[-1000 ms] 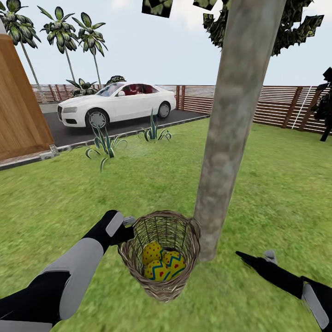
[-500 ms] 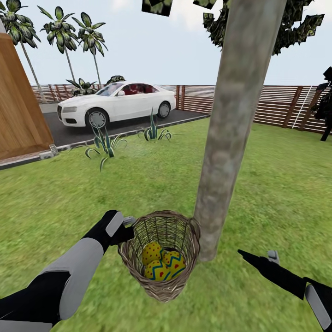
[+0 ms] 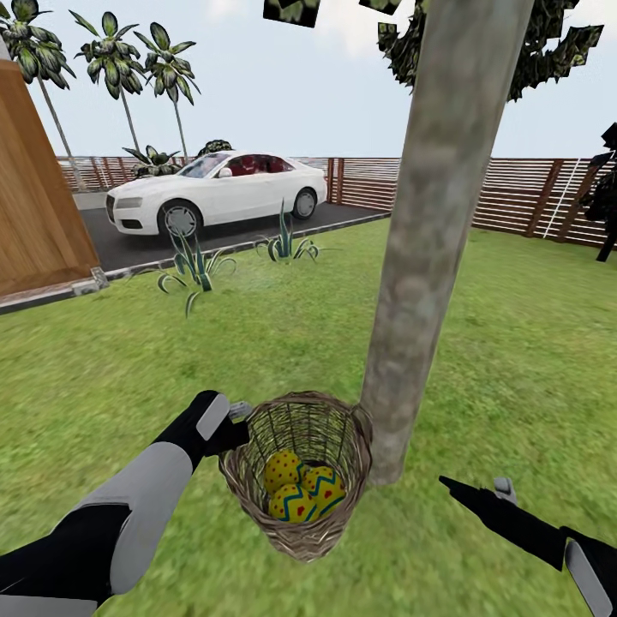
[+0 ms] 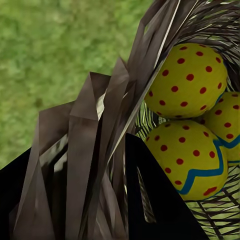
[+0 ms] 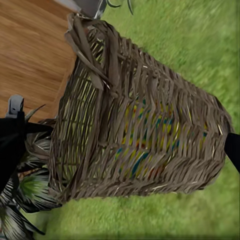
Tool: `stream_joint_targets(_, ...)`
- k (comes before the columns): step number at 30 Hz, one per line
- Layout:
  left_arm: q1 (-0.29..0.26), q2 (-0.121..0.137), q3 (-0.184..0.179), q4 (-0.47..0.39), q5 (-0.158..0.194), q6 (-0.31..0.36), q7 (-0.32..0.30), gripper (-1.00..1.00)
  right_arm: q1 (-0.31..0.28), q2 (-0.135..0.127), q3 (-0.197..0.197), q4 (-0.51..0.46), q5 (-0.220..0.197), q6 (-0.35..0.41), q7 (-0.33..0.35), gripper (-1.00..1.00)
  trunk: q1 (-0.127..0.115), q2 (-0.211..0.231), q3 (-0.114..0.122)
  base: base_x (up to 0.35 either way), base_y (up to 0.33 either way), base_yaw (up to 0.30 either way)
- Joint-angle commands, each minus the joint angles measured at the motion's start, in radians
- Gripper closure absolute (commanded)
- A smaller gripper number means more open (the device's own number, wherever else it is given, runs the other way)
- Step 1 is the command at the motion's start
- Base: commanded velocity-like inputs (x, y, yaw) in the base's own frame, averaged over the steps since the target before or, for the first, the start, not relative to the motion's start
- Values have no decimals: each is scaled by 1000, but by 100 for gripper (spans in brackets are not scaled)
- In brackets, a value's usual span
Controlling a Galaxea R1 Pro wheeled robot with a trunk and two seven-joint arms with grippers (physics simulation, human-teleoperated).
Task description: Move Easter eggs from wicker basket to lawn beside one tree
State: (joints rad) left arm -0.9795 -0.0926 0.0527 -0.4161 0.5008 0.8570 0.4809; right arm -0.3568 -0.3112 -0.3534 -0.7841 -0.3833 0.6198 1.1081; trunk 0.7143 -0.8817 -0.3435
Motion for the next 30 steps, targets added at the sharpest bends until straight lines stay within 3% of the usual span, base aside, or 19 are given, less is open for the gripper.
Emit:
stream_joint_targets(1,-1,-1,7,-2,17,-1,8,100,-1,0,0,0,-5,7,1,-100,4,-8,-4,0,0,0)
stream_joint_targets(30,1,-1,6,-1,16,-1,10,100,-1,0,0,0,-5,8,1,-100,115,-211,-95,0,0,0)
